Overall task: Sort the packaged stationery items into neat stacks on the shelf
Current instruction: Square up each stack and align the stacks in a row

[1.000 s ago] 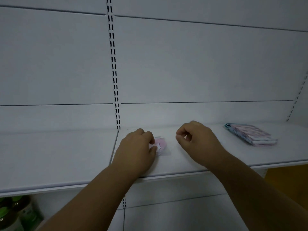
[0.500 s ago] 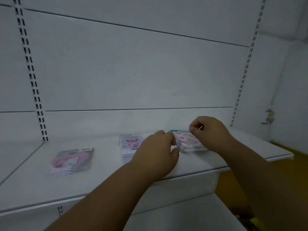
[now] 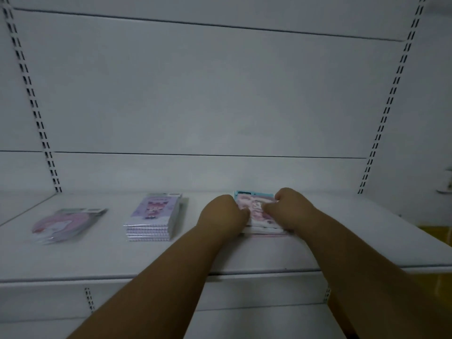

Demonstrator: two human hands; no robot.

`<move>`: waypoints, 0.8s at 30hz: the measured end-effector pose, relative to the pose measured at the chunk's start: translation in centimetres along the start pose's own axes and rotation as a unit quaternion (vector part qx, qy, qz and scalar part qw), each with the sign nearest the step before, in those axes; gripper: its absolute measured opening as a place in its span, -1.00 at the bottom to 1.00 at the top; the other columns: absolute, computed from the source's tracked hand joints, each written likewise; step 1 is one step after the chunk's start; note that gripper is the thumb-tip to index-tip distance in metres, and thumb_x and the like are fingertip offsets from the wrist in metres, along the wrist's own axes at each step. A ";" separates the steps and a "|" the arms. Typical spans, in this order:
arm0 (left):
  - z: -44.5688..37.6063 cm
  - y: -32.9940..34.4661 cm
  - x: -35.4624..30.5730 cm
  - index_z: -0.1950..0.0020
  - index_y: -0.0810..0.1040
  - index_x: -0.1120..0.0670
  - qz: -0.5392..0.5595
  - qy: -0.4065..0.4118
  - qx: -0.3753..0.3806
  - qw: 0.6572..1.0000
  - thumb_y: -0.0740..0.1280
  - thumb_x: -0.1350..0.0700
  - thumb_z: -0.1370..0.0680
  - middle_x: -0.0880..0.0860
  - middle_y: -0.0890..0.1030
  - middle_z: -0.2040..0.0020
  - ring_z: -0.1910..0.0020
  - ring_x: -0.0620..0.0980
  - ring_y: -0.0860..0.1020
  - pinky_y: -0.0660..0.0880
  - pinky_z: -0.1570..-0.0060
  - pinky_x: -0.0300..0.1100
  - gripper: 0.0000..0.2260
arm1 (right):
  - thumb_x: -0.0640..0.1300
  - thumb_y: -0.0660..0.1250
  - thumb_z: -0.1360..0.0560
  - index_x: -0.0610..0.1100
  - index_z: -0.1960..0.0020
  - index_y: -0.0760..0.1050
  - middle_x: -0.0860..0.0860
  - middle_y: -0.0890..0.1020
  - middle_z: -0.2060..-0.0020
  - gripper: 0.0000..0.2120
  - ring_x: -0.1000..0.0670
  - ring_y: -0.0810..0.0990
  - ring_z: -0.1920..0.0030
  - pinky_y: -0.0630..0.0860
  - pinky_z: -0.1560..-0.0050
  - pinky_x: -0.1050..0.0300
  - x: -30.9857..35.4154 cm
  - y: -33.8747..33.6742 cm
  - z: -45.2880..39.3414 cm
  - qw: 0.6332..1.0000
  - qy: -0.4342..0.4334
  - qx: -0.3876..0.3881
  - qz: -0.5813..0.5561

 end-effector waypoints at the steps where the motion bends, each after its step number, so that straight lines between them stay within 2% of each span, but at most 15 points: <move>1: 0.0 0.1 0.0 -0.01 0.62 0.13 0.003 -0.008 -0.005 1.000 0.30 -0.05 -0.52 0.13 0.66 0.04 0.21 0.02 0.51 0.36 0.24 -0.22 -0.73 | 0.03 0.36 -0.45 -0.15 -0.02 0.51 -0.01 0.55 0.30 -0.72 0.05 0.53 0.39 0.34 0.53 0.26 -0.2 0.2 -0.1 1.000 0.001 0.002 0.003; 4: -0.1 0.1 -0.1 -0.05 0.60 0.12 0.030 -0.021 -0.017 0.999 0.36 -0.03 -0.48 0.11 0.67 0.00 0.25 -0.01 0.52 0.36 0.36 -0.25 -0.74 | -0.05 0.39 -0.43 -0.18 -0.01 0.52 -0.01 0.54 0.35 -0.76 0.06 0.53 0.44 0.30 0.61 0.32 -0.3 0.6 -0.3 0.999 0.006 0.015 -0.051; 6: -0.1 -0.1 0.0 -0.19 0.54 0.14 0.075 -0.033 -0.027 0.996 0.41 0.01 -0.46 0.11 0.63 -0.08 0.17 0.00 0.55 0.50 0.25 -0.20 -0.64 | -0.09 0.45 -0.40 -0.20 -0.01 0.50 -0.09 0.58 0.27 -0.73 -0.02 0.58 0.37 0.41 0.56 0.28 -0.5 0.5 -0.5 0.990 0.027 0.021 -0.140; 8: 0.0 0.0 0.4 -0.33 0.44 0.16 0.140 -0.042 -0.026 0.989 0.44 0.06 -0.46 0.12 0.62 -0.15 0.04 0.04 0.60 0.59 0.09 -0.11 -0.51 | -0.10 0.50 -0.38 -0.27 -0.02 0.50 -0.17 0.64 0.20 -0.67 -0.10 0.66 0.27 0.63 0.34 0.08 -1.0 0.4 -0.7 0.959 0.063 0.027 -0.276; 10: 0.3 0.0 0.5 -0.46 0.32 0.13 0.214 -0.041 -0.020 0.976 0.47 0.12 -0.44 0.08 0.61 -0.17 0.00 0.00 0.61 0.60 0.06 -0.14 -0.37 | -0.02 0.51 -0.38 -0.28 0.01 0.54 -0.21 0.70 0.18 -0.63 -0.17 0.71 0.23 0.66 0.12 -0.16 -1.4 0.3 -0.8 0.924 0.091 0.045 -0.370; 11: 0.6 -0.2 0.6 -0.48 0.30 0.10 0.243 -0.033 -0.018 0.969 0.49 0.15 -0.43 0.03 0.61 -0.15 0.00 -0.02 0.62 0.61 0.04 -0.12 -0.33 | 0.04 0.49 -0.39 -0.25 0.02 0.56 -0.19 0.72 0.19 -0.63 -0.17 0.72 0.23 0.65 0.08 -0.20 -1.4 0.1 -0.9 0.916 0.088 0.051 -0.389; 13: 0.9 -0.4 0.6 -0.41 0.39 0.04 0.277 -0.006 -0.010 0.961 0.50 0.21 -0.40 -0.08 0.64 -0.03 0.07 -0.08 0.66 0.64 0.08 -0.09 -0.39 | 0.15 0.40 -0.43 -0.14 0.00 0.57 -0.13 0.73 0.18 -0.64 -0.15 0.72 0.19 0.64 0.03 -0.20 -1.0 -0.3 -1.1 0.910 0.065 0.040 -0.407; 15: 1.1 -0.4 0.5 -0.24 0.50 -0.03 0.299 0.019 0.009 0.954 0.49 0.26 -0.40 -0.15 0.65 0.07 0.18 -0.19 0.67 0.65 0.21 -0.18 -0.54 | 0.20 0.32 -0.46 -0.02 -0.03 0.55 -0.05 0.73 0.16 -0.68 -0.12 0.73 0.18 0.64 0.06 -0.18 -0.2 -0.5 -1.1 0.908 0.024 0.024 -0.417; 17: 1.5 -0.1 0.2 -0.15 0.45 -0.09 0.332 0.024 0.033 0.942 0.47 0.26 -0.42 -0.14 0.65 0.03 0.17 -0.23 0.66 0.62 0.26 -0.26 -0.58 | 0.20 0.26 -0.50 0.06 -0.05 0.49 0.01 0.73 0.15 -0.75 -0.07 0.73 0.20 0.66 0.12 -0.16 0.6 0.0 -0.4 0.900 -0.012 0.024 -0.434; 20: 1.9 0.1 -0.5 -0.19 0.36 -0.05 0.380 0.025 0.038 0.924 0.41 0.19 -0.49 -0.04 0.62 -0.05 0.14 -0.10 0.68 0.64 0.24 -0.23 -0.64 | 0.20 0.17 -0.55 0.09 -0.09 0.39 0.01 0.69 0.06 -0.77 -0.04 0.73 0.19 0.67 0.20 -0.04 1.1 0.8 0.7 0.882 -0.032 0.015 -0.469; 22: 2.1 0.2 -0.8 -0.18 0.36 -0.06 0.423 0.023 0.024 0.906 0.36 0.19 -0.52 -0.06 0.62 -0.02 0.19 -0.17 0.68 0.60 0.31 -0.28 -0.69 | 0.22 0.13 -0.55 0.10 -0.04 0.38 0.05 0.69 0.12 -0.78 -0.02 0.73 0.21 0.66 0.30 0.04 1.0 0.7 1.2 0.867 -0.046 0.000 -0.496; 24: 2.4 0.4 -1.2 -0.14 0.36 -0.13 0.417 0.047 0.031 0.907 0.35 0.15 -0.55 -0.12 0.61 -0.02 0.19 -0.27 0.65 0.57 0.33 -0.34 -0.72 | 0.22 0.10 -0.55 0.09 -0.03 0.38 0.06 0.69 0.13 -0.76 -0.02 0.73 0.20 0.63 0.35 0.10 0.9 0.4 1.4 0.861 -0.062 -0.004 -0.505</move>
Point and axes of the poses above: each hand's wrist, its own z-axis away from the middle knuckle, its own y-axis out of the palm, x = y × z, the point moved 4 cm from there along -z, towards the middle knuckle
